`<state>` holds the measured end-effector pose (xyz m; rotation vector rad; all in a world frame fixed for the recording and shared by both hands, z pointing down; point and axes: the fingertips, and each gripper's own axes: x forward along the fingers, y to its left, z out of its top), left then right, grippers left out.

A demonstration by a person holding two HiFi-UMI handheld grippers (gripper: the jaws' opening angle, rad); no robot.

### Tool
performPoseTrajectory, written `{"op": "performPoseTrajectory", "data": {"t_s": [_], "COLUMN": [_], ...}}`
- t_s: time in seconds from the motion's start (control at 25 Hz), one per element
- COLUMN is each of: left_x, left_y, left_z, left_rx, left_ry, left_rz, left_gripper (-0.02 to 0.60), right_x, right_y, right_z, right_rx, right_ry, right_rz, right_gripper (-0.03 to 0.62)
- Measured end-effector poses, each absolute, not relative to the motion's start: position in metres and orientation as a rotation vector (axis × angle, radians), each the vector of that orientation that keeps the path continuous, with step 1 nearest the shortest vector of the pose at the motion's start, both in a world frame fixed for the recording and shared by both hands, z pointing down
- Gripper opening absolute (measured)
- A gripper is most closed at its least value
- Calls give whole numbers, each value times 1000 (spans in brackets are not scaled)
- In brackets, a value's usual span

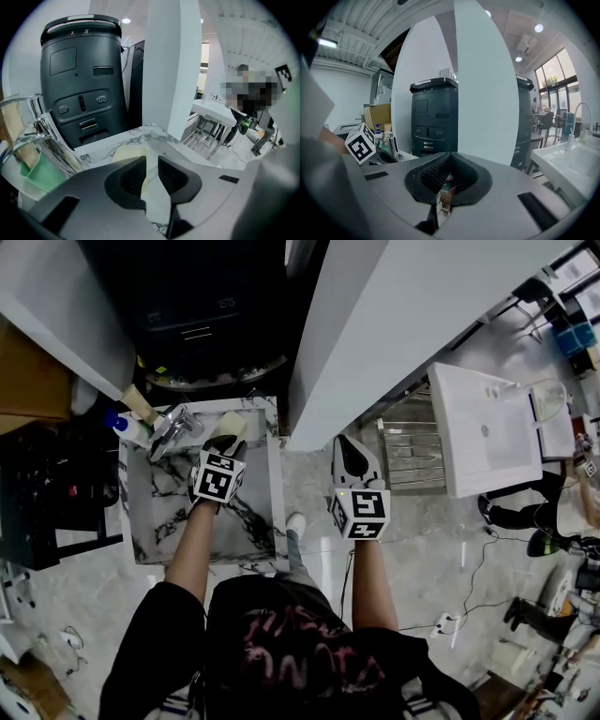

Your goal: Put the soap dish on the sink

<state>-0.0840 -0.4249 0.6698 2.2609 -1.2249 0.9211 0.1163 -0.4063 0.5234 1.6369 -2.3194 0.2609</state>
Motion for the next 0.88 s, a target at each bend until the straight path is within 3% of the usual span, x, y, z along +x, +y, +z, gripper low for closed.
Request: {"op": "performPoseTrajectory", "data": {"t_s": [0.2, 0.88], "left_x": [-89, -114], "left_y": [-424, -399], "left_z": [642, 549], "left_rx": [2287, 2380], "left_ry": [-1300, -1493], "left_rz": [844, 695], "left_gripper": [54, 17], "right_x": [106, 67], "right_y": [-403, -383], "right_z": [513, 483], "right_rx": [1635, 1622], "right_ry": [-2349, -2423], "right_rz": [241, 198], "right_gripper": [12, 12]}}
